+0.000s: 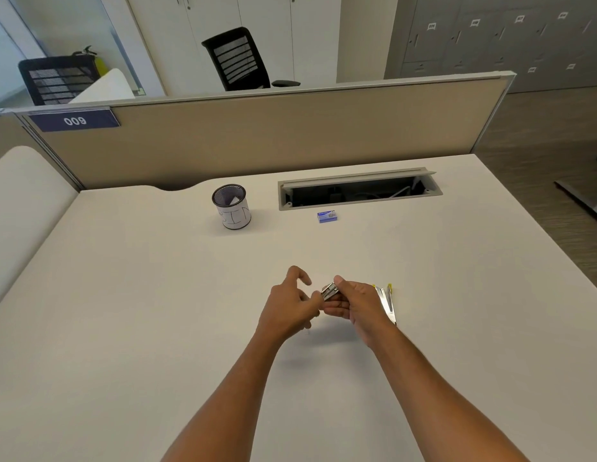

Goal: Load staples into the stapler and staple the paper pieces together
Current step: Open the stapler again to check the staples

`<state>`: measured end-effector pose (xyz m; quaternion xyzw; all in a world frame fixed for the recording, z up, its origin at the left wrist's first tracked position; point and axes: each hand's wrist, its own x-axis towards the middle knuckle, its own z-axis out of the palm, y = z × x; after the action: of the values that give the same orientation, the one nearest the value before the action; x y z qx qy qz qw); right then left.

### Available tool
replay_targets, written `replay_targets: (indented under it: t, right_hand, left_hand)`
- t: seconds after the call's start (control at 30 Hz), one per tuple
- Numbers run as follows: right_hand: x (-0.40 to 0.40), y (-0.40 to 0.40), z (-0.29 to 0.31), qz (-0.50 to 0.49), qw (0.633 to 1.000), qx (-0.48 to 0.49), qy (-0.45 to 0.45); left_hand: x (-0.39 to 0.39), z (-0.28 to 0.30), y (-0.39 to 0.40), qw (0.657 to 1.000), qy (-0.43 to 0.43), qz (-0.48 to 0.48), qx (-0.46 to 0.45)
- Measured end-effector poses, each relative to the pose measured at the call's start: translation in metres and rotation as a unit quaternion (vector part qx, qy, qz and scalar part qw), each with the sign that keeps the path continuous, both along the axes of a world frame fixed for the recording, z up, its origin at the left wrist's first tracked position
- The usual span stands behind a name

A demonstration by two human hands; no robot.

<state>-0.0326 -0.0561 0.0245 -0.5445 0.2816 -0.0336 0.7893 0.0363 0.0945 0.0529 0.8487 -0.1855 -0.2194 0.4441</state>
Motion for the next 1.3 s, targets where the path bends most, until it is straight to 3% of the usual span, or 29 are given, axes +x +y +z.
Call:
replay_targets:
  t: [0.13, 0.3, 0.47, 0.6, 0.9, 1.07, 1.2, 1.3]
  right_hand:
    - [0.002, 0.003, 0.001, -0.004, 1.0, -0.001, -0.008]
    - [0.002, 0.002, 0.001, 0.011, 1.0, -0.003, -0.01]
    - [0.002, -0.004, 0.003, 0.049, 0.999, 0.003, -0.012]
    - [0.0, -0.002, 0.004, 0.077, 0.995, -0.045, -0.032]
    - [-0.001, 0.003, 0.001, -0.024, 0.998, 0.041, 0.036]
    - [-0.002, -0.003, 0.0, -0.088, 0.993, 0.062, 0.054]
    - [-0.004, -0.007, -0.004, -0.107, 0.99, 0.075, 0.05]
    - [-0.006, -0.006, -0.009, -0.088, 0.991, 0.084, 0.05]
  left_hand:
    - [0.006, 0.004, -0.004, 0.991, 0.126, 0.035, 0.015]
    - [0.009, 0.002, -0.005, 0.971, 0.231, 0.05, -0.039]
    - [0.011, 0.0, -0.003, 0.97, 0.24, 0.029, -0.015]
    - [0.012, 0.004, -0.004, 0.973, 0.229, 0.027, -0.003]
    - [0.002, 0.007, -0.016, 0.962, 0.266, 0.056, -0.03]
    - [0.002, 0.005, -0.017, 0.966, 0.246, 0.027, -0.074]
    - [0.012, 0.001, -0.01, 0.938, 0.33, -0.009, -0.107]
    - [0.02, 0.0, -0.006, 0.92, 0.383, -0.035, -0.069]
